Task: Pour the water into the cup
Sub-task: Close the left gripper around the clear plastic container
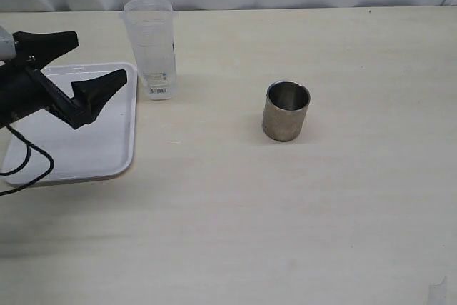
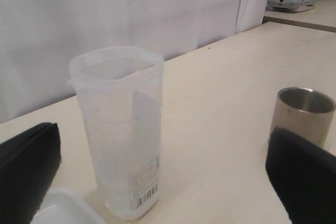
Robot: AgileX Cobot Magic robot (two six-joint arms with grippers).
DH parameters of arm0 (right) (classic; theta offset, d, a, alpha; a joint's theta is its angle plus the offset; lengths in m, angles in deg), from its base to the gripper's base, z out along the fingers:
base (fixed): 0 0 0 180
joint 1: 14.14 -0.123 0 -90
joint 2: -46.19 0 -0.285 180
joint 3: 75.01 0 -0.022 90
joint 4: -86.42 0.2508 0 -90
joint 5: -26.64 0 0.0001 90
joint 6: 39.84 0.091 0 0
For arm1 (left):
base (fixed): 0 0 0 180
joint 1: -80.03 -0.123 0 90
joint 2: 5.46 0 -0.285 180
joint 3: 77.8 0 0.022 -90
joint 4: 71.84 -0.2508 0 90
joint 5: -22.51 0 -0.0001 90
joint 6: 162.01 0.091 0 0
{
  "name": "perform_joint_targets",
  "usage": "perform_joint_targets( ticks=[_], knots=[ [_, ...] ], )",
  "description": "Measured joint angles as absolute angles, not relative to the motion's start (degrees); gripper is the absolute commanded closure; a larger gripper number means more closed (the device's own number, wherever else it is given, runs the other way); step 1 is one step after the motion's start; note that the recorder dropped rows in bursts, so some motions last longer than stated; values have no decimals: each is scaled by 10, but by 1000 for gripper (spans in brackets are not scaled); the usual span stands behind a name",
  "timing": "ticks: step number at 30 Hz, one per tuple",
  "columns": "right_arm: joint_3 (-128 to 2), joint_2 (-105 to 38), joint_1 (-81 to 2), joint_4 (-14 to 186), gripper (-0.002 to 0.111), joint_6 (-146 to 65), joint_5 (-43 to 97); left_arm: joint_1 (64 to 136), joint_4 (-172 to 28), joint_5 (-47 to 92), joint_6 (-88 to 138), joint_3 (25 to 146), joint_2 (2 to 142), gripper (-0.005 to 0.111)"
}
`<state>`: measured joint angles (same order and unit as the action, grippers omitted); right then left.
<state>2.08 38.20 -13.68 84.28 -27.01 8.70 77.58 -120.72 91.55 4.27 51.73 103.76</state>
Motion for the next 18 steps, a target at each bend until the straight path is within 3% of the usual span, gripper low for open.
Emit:
perform_joint_targets(
  ticks=[18],
  knots=[
    [21,382,-137,843,34,-270,87,819,-1233,916,45,725,1248,2]
  ],
)
